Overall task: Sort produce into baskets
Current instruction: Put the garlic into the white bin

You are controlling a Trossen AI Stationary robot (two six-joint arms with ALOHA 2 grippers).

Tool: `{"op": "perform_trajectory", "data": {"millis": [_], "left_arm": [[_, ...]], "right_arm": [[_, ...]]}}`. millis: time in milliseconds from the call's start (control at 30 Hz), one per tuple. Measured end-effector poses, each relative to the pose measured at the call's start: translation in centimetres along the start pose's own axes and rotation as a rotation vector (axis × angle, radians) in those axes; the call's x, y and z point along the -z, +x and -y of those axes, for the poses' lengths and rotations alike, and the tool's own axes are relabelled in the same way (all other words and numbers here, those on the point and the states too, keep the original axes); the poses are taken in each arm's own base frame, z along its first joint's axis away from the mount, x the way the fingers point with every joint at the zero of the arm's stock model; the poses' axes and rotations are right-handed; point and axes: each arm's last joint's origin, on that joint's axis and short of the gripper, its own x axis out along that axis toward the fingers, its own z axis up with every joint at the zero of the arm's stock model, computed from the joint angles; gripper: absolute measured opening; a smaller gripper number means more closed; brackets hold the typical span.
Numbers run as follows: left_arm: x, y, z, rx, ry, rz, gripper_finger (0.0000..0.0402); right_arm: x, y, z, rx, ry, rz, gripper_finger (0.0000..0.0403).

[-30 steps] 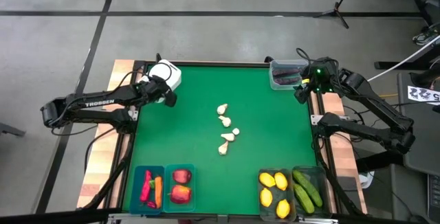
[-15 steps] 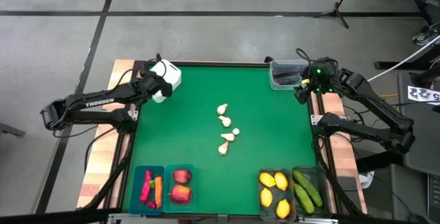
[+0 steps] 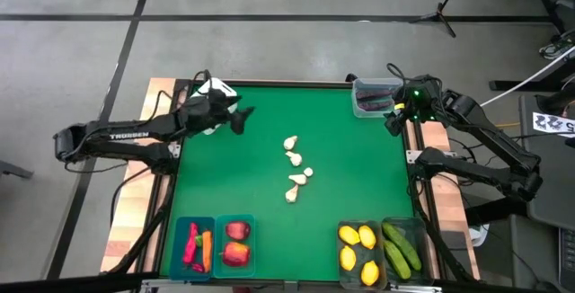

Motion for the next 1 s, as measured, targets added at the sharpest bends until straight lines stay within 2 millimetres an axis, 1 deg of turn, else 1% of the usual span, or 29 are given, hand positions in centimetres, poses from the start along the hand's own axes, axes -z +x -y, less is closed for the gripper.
{"op": "perform_trajectory", "data": {"millis": [67,167,233,333,400,500,633,800,900,1000], "left_arm": [[-0.1,0.2,1.3,0.053,-0.013,0.069,0.0363],[0.9,0.9,3.0,0.043,0.024,0.108,0.0363],[2.3,1.7,3.9,0.021,0.062,0.092,0.0363],[4.7,3.0,5.1,0.021,0.081,0.057,0.0363],[6.3,3.8,5.7,-0.009,0.084,0.028,0.0363],[7.8,5.1,7.0,-0.070,0.125,0.000,0.0363],[8.8,7.2,9.3,-0.113,0.149,0.003,0.0363],[9.5,10.0,12.1,-0.149,0.189,-0.009,0.0363],[10.3,11.4,13.0,-0.201,0.198,-0.058,0.0363],[11.1,12.6,13.5,-0.239,0.189,-0.104,0.0363]], "right_arm": [[0.0,0.0,0.0,0.000,0.000,0.001,0.0282],[-0.1,0.0,0.0,0.001,0.001,0.015,0.0282],[-0.2,0.0,0.0,0.002,0.002,0.023,0.0282],[-0.3,0.0,0.0,0.003,0.002,0.031,0.0282],[-0.3,0.0,0.0,0.003,0.002,0.031,0.0282],[-0.3,0.0,0.0,0.003,0.002,0.031,0.0282],[-0.3,0.0,0.0,0.003,0.002,0.031,0.0282],[-0.3,0.0,0.0,0.002,0.007,0.031,0.0282],[-0.3,0.0,0.0,0.002,0.007,0.031,0.0282],[-0.3,0.0,0.0,0.002,0.008,0.030,0.0282]]}}
